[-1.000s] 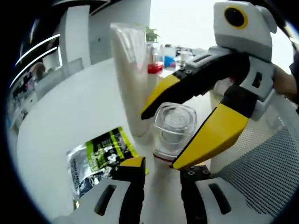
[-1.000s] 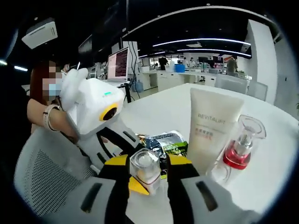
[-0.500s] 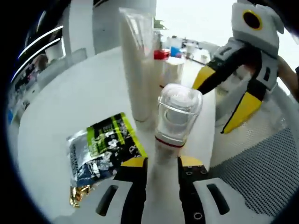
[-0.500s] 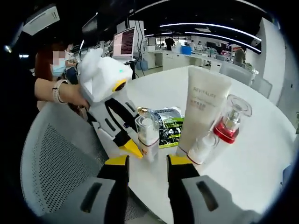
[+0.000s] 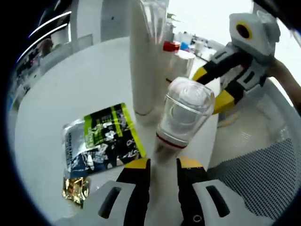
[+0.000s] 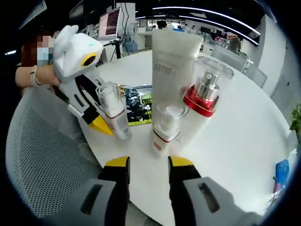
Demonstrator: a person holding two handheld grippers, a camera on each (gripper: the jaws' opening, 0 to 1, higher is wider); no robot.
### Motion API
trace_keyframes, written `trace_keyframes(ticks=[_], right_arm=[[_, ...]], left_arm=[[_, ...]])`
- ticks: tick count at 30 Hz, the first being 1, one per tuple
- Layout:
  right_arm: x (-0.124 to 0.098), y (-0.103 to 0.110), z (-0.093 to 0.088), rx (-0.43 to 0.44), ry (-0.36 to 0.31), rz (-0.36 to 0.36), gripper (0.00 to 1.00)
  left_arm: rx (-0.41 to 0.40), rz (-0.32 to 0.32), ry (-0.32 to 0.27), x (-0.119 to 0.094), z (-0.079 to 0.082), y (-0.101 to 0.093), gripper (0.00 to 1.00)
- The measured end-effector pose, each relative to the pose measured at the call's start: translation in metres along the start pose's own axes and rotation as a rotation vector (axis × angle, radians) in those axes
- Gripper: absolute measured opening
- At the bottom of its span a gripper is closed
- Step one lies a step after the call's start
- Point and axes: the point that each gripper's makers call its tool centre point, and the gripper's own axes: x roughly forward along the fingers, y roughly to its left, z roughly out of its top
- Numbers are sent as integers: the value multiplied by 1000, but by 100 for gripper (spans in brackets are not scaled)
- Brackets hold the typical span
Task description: Arrange the skincare products in the storage area until every visible bottle or jar stands upright without overlapping.
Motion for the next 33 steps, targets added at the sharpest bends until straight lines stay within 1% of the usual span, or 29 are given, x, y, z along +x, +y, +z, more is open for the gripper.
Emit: trace_keyframes(ticks=[3,5,6,7,14,17,20,22,25,27,33], right_arm=[[2,-3,-2,19,2,7,32],[5,-4,-4,18,14,14,32],[5,-5,-4,20,17,12,31],[7,-6,-6,19,24,12,31],[12,-8,-3,27,24,27,29],[14,-10,-6,18,46,31,29],[16,-10,-9,8,61,39,28],[17,-11,-9,13,60,41,28],[18,-12,-8,12,60,37,27],[18,-13,-7,11,54,37,27],[21,-12,-7,7,54,37,26]], left_arm=[[7,-2,2,1,1,-1,15],[-10,-16,-3,1,3,-3,15],[-25,-33,-24,1,7,-5,14],[-40,-35,-29,1,8,-5,14],[-24,-23,-19,7,13,-3,13],[-17,-23,-21,11,15,-3,12],[-12,-23,-14,15,15,-3,12],[-13,-29,-17,16,17,-4,12],[-16,-20,-29,18,22,-4,11],[-7,-13,-30,21,24,-4,11],[-17,-2,-40,25,27,-2,13]])
